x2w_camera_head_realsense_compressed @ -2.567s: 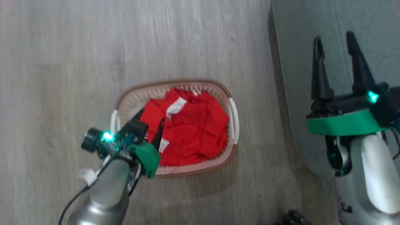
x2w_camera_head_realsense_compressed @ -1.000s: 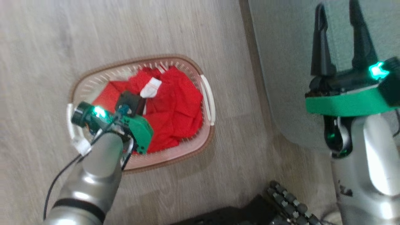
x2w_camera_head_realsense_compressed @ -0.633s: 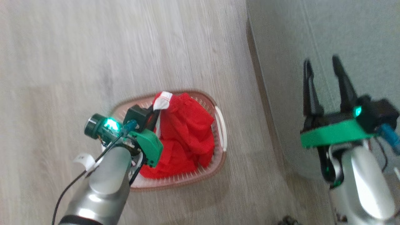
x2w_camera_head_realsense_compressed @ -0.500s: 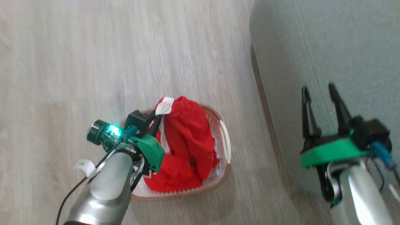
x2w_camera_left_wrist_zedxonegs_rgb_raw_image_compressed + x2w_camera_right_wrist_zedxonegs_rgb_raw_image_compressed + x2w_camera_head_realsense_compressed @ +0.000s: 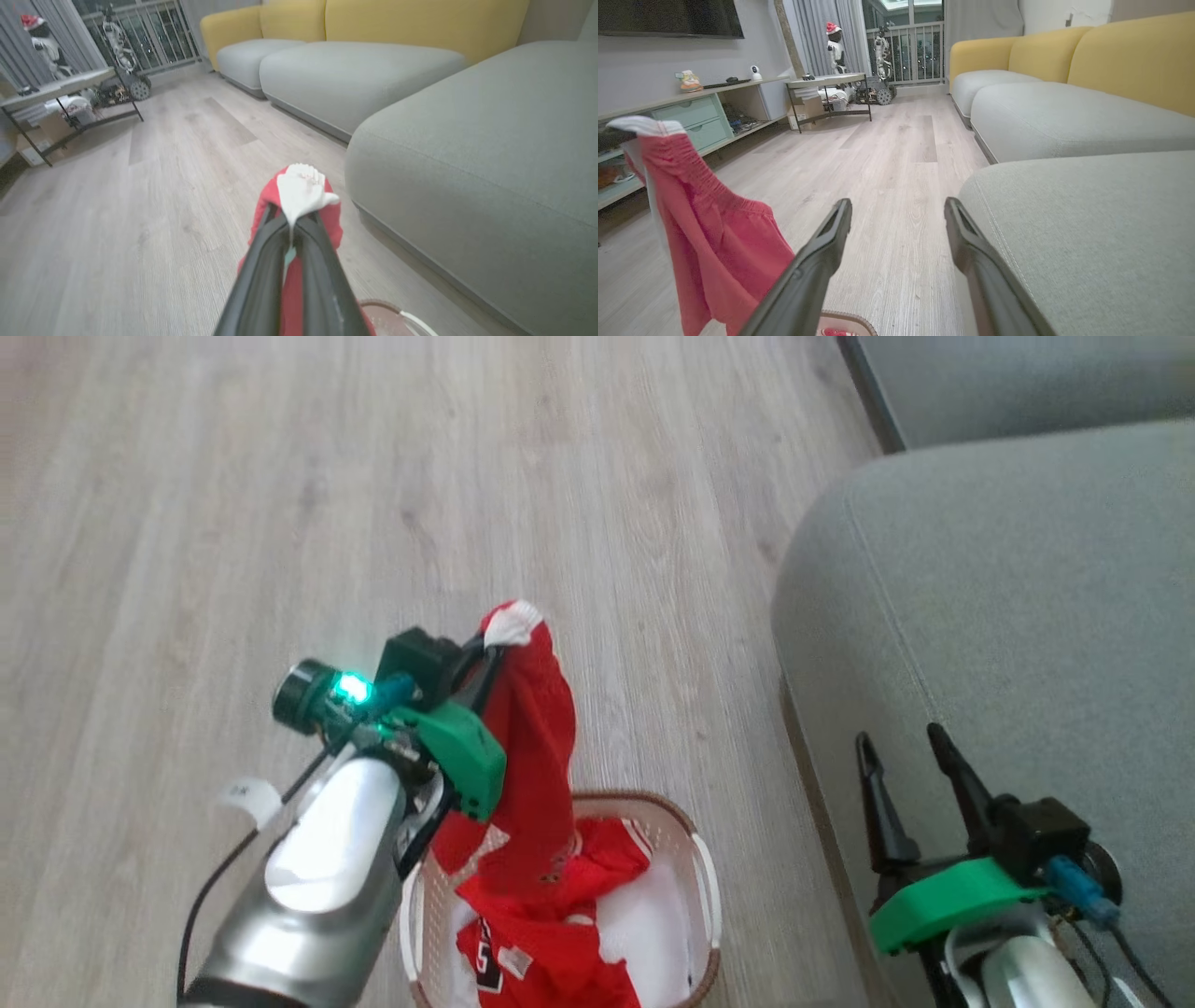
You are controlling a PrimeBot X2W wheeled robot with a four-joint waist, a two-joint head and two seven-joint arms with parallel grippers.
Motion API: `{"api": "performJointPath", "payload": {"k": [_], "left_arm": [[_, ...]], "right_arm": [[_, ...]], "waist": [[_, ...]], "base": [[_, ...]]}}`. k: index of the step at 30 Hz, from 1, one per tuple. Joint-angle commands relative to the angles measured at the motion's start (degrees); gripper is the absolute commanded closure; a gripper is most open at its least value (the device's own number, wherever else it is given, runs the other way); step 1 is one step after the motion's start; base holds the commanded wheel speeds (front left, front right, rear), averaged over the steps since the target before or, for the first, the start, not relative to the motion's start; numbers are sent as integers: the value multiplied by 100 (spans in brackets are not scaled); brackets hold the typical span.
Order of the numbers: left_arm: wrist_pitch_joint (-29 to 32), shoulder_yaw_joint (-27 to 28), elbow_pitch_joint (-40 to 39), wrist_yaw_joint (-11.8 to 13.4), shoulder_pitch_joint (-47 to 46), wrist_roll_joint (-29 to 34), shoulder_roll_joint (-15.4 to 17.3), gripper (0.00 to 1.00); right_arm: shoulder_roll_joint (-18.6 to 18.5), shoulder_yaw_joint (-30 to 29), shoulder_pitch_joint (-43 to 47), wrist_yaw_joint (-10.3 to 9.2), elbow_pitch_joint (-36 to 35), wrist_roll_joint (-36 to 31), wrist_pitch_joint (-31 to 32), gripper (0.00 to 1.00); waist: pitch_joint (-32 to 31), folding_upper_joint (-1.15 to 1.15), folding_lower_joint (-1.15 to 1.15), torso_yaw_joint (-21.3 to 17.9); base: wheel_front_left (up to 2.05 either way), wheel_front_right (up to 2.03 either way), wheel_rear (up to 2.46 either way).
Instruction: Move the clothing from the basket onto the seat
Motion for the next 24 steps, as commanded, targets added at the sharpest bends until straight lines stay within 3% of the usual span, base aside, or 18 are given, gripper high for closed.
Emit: {"api": "performJointPath", "payload": {"k": [1, 14, 24], "left_arm": [[-9, 162, -241, 5, -429, -42, 140, 100], [257, 155, -630, 36, -1203, -278, -6, 100], [456, -283, -764, 25, -1685, -544, -136, 100]], "right_arm": [[-25, 164, -147, 42, -165, -61, -36, 0], [-25, 912, -516, 42, -6, -183, -36, 0], [-25, 1811, -1448, 42, 548, -327, -36, 0]], "waist": [[-152, -1, 0, 74], [-359, -1, 0, 222], [-407, -1, 0, 412]], "base": [[0, 0, 0], [0, 0, 0], [0, 0, 0]]}}
